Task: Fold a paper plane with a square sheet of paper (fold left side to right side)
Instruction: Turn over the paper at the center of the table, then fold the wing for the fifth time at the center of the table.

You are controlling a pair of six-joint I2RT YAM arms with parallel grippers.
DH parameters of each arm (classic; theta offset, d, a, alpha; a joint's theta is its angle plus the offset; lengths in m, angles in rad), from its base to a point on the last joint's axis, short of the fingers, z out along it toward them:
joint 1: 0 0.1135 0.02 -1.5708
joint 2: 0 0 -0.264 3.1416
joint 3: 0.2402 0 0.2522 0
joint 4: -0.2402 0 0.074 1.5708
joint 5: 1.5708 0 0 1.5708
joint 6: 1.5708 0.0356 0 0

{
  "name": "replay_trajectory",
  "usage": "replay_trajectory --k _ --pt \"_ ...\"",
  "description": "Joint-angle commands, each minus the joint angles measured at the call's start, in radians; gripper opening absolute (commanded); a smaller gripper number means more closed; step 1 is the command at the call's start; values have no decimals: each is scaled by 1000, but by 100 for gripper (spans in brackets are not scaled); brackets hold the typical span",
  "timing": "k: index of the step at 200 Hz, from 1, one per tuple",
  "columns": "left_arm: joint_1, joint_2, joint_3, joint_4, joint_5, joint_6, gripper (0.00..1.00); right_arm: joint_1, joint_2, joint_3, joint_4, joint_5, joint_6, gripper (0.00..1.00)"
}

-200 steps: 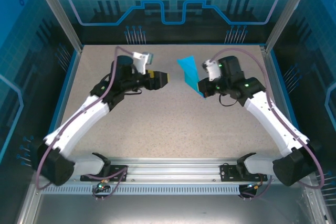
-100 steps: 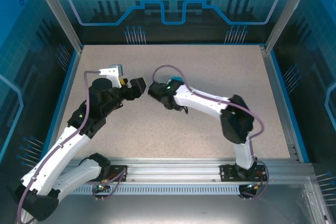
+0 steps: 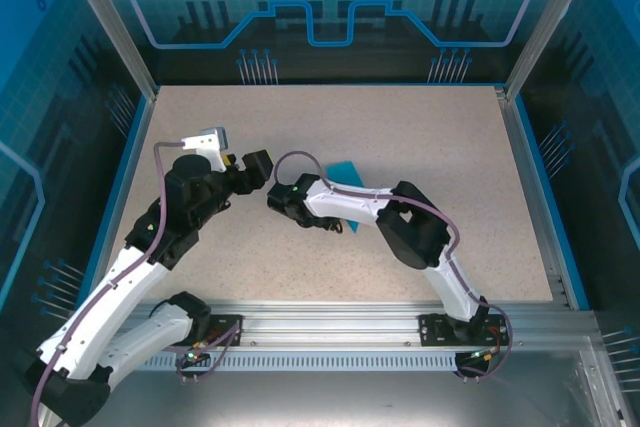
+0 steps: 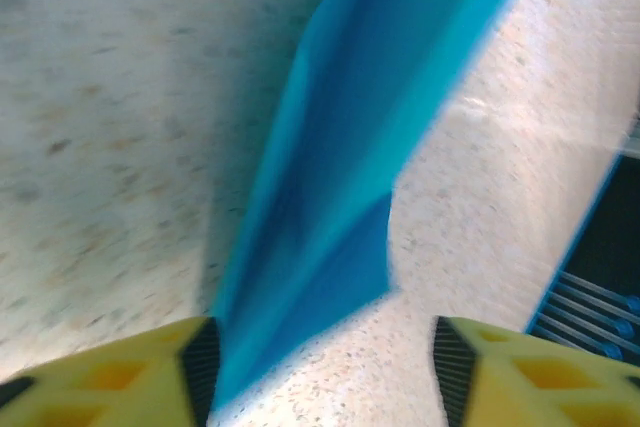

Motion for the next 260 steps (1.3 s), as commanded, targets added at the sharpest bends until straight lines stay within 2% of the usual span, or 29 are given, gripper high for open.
replay_trajectory --k 1,29,49,69,94,139,156,180,230,247,260 --pt "5 2 -2 -11 -28 -17 91 9 -205 -84 81 -186 -29 75" --pt "4 37 -23 15 -23 -75 94 -20 -449 -216 168 -321 -32 92" --pt "5 118 -41 81 61 -129 95 -101 -612 -311 240 -435 -31 95" --pt "3 265 -40 170 190 -187 94 -245 -765 -430 366 -628 -40 99" --pt "1 489 -4 279 345 -242 92 -465 -885 -580 528 -917 -7 99" --pt "-2 810 99 333 420 -289 86 -737 -935 -769 703 -1220 76 99" --pt "-2 893 129 375 462 -304 84 -799 -934 -845 769 -1293 111 98" --pt "-4 1000 175 393 497 -318 80 -849 -920 -901 822 -1373 132 86" --pt "-7 1126 242 415 545 -331 73 -865 -909 -923 837 -1392 125 80" --pt "-9 1154 260 421 561 -329 65 -868 -889 -920 847 -1417 123 78" --pt "-9 1165 267 432 577 -322 54 -869 -869 -918 870 -1438 127 78"
